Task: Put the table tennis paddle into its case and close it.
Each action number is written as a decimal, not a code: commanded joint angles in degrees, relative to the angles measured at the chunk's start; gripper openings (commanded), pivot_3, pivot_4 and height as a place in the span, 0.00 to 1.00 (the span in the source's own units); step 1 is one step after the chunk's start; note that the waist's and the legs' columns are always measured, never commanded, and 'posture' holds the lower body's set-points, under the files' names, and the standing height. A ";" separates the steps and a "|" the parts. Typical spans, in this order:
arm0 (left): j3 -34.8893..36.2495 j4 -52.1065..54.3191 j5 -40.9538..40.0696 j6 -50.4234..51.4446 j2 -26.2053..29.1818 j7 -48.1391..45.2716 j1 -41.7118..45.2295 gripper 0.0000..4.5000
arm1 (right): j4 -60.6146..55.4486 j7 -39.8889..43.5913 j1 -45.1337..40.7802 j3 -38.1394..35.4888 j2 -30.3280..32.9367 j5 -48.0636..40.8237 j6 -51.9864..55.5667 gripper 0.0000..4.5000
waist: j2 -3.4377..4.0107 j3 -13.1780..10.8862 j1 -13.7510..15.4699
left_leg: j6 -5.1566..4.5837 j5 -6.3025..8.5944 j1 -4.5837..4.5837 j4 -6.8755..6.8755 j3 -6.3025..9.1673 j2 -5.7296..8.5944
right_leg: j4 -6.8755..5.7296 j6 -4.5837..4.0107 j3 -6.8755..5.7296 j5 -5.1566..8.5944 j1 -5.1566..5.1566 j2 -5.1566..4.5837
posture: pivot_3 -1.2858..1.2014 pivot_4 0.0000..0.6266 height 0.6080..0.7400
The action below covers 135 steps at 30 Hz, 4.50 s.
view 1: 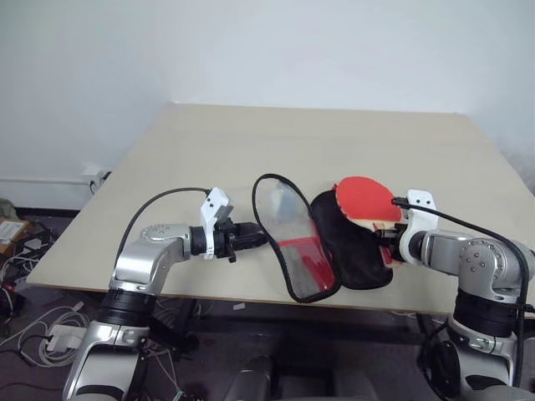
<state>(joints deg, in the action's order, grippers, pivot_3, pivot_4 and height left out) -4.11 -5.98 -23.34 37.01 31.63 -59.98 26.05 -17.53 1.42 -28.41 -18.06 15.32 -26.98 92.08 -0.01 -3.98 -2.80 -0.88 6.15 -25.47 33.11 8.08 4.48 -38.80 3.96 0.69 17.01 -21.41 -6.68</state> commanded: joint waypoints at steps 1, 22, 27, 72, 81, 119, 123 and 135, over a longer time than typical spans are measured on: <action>1.42 0.88 -0.64 -0.42 0.92 -0.18 2.61 0.44 | -1.81 -1.85 -0.33 -1.17 -1.95 -1.76 0.42 0.25 | 0.00 0.00 0.00 | 0.00 0.00 0.00 0.00 0.01 0.00 | 0.00 0.00 0.00 0.00 0.00 0.01 | 0.52 0.00 1.00; 1.71 3.63 -1.23 0.07 2.63 0.06 -0.44 0.44 | -4.30 -2.55 2.42 6.25 -4.82 -3.34 0.42 0.25 | 0.05 0.08 -0.17 | 0.03 0.01 0.12 -0.01 0.03 -0.16 | -0.02 -0.07 0.05 -0.05 0.01 0.23 | 0.52 0.00 1.00; 1.69 3.63 -1.18 0.05 2.79 0.06 -0.69 0.44 | -5.22 -2.36 4.49 6.48 -2.54 -3.93 0.42 0.25 | 0.06 0.09 0.10 | 0.04 0.01 0.10 -0.01 0.03 -0.10 | -0.01 -0.08 0.05 -0.05 0.03 0.17 | 0.52 0.00 1.00; -1.23 -1.66 0.23 -1.28 2.15 -4.47 3.22 0.44 | -5.23 5.43 -4.54 -8.39 -4.16 -5.19 -21.67 0.85 | 0.14 0.16 -0.06 | 0.05 -0.01 0.13 -0.01 0.04 -0.09 | -0.01 -0.09 0.06 -0.09 0.03 0.17 | 0.52 0.00 1.00; -0.95 -3.37 1.78 -2.22 4.85 -5.47 3.44 0.00 | -2.48 2.97 -3.07 -6.34 -4.61 -3.98 -25.53 0.86 | 0.17 0.16 -0.03 | 0.06 -0.01 0.13 -0.01 0.03 -0.09 | -0.01 -0.09 0.08 -0.09 0.02 0.18 | 0.52 0.00 1.00; -5.02 -21.23 6.57 -6.03 -15.91 -7.19 20.60 0.00 | 5.80 -2.09 -11.39 -16.19 -6.55 -12.24 -47.52 0.86 | 0.19 0.17 -0.12 | -0.19 -0.20 0.13 0.01 0.05 -0.10 | -0.03 0.00 0.09 -0.13 0.09 0.25 | 0.52 0.00 1.00; -3.66 -24.87 6.66 -5.85 -21.80 -0.98 22.34 0.00 | 6.67 -3.97 -10.70 -15.57 -6.06 -12.02 -48.71 0.86 | 0.19 0.17 -0.08 | -0.21 -0.21 0.13 0.09 0.05 -0.10 | -0.03 0.03 0.08 -0.15 0.14 0.25 | 0.52 0.00 1.00; -2.31 -22.99 5.60 -1.49 -28.81 7.72 20.19 0.08 | 6.85 -6.18 -8.32 -13.89 -5.53 -12.49 -49.87 0.86 | 0.22 0.18 -0.16 | -0.24 -0.23 0.12 0.12 -0.32 -0.12 | -0.08 0.06 0.15 -0.17 0.22 0.30 | 0.52 0.00 1.00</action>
<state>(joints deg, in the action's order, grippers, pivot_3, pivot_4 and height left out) -9.21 -33.17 -15.30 34.27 2.57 -53.07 45.20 -9.38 -4.92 -36.32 -32.76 8.82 -38.29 43.16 0.21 -3.80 -2.97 -1.12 5.92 -25.35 33.24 7.76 4.35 -38.88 4.02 0.84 16.84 -21.19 -6.38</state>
